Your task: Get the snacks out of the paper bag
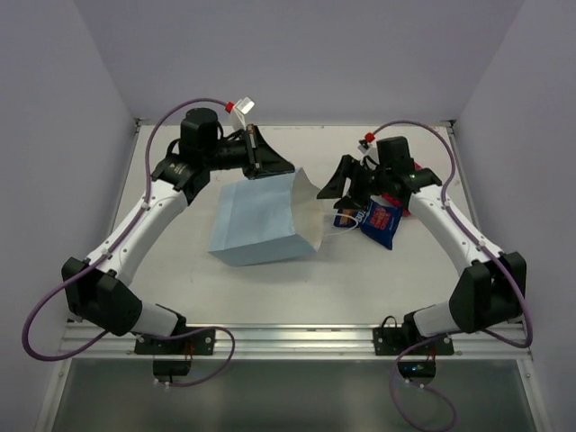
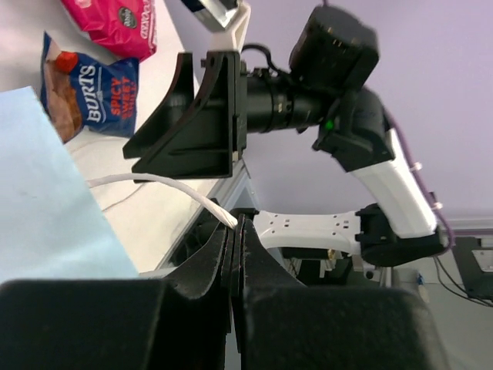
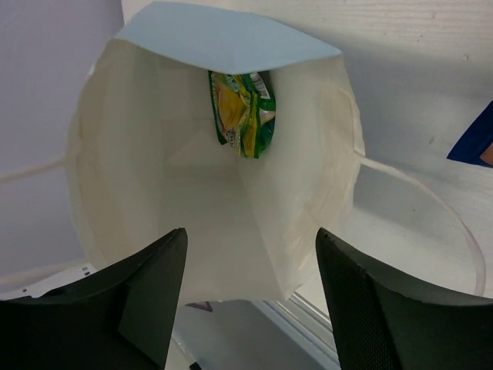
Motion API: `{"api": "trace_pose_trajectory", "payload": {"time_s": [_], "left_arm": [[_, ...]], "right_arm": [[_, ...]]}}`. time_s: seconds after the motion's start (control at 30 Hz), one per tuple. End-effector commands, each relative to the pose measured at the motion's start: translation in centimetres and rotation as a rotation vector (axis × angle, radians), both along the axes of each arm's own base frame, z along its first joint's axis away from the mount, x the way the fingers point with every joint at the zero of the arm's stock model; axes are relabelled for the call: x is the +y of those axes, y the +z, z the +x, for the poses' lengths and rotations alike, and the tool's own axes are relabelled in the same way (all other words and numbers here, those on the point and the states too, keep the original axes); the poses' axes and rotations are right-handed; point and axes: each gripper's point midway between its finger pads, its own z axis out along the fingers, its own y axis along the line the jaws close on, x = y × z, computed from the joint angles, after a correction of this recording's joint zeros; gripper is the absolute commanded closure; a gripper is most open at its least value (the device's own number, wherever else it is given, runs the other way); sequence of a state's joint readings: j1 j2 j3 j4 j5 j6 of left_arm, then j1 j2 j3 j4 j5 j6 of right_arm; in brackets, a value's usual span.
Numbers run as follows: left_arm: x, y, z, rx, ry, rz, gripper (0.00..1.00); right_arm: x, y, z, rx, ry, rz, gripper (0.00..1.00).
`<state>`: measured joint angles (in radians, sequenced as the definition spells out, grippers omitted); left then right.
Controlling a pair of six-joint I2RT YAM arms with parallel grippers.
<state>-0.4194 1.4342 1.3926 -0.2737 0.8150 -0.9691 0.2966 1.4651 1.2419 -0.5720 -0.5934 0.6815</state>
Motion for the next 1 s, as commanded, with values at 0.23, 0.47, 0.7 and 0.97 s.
{"api": "trace_pose_trajectory", "payload": {"time_s": [0.23,0.47,0.7,0.97], "left_arm": [[0.8,1.1,-1.8,0.012,-0.082,-0.062,1.0],[1.4,2.3,-2.4,0.03,-0.102,-0.078,1.0],[3.0,2.0,-3.6,0.079,-0.062,-0.062,1.0],[6.5,2.9,-5.5,0.158,0.04,-0.043,1.0]], "right_arm": [[1.8,1.5,-3.0,-0.153,0.068,0.112,0.32],[4.7,1.7,-3.1,-0.149,0.082,0.126,0.33],[8.6,0.8,-4.4,-0.134,0.173,0.085,0.33],[7.6,0.7,-5.7,-0.176,0.192,0.012,0.32]]}}
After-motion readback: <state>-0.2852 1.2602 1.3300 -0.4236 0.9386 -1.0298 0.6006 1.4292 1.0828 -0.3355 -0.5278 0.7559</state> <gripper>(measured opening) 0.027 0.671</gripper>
